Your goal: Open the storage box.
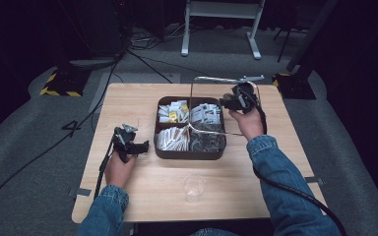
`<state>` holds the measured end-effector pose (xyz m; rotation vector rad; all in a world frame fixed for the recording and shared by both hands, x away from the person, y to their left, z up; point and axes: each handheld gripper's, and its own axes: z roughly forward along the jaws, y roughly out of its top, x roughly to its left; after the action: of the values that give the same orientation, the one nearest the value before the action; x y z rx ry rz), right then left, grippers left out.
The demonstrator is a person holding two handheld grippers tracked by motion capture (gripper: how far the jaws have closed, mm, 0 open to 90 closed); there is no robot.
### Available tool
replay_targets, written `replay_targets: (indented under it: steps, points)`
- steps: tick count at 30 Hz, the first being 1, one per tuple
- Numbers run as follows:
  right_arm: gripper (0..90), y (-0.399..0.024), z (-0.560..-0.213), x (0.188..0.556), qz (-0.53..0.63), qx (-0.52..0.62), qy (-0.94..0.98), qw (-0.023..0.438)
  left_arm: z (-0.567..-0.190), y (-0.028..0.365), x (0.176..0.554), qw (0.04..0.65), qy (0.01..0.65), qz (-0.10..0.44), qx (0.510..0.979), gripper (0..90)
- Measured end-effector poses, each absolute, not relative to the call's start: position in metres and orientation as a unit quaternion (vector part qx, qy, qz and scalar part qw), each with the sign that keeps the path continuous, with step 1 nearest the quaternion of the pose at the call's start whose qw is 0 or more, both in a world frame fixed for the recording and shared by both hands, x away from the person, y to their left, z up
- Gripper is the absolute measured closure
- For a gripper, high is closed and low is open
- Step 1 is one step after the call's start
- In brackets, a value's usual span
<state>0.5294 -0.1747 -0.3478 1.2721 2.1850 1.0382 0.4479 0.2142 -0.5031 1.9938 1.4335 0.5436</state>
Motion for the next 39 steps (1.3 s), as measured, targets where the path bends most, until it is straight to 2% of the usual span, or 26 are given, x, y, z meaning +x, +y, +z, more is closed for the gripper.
replay_targets:
  steps: [10,25,39]
  points:
    - [58.2,-0.217,-0.340,0.537,0.358,0.472,0.773,0.225,-0.503,0.214,0.448,0.308,0.541,0.205,0.755,15.9]
    - [58.2,-0.261,-0.346,0.542,0.347,0.493,0.764,0.231,-0.503,0.214,0.448,0.308,0.541,0.205,0.755,15.9]
    - [58.2,-0.296,-0.371,0.544,0.337,0.515,0.755,0.226,-0.503,0.214,0.448,0.308,0.541,0.205,0.755,15.9]
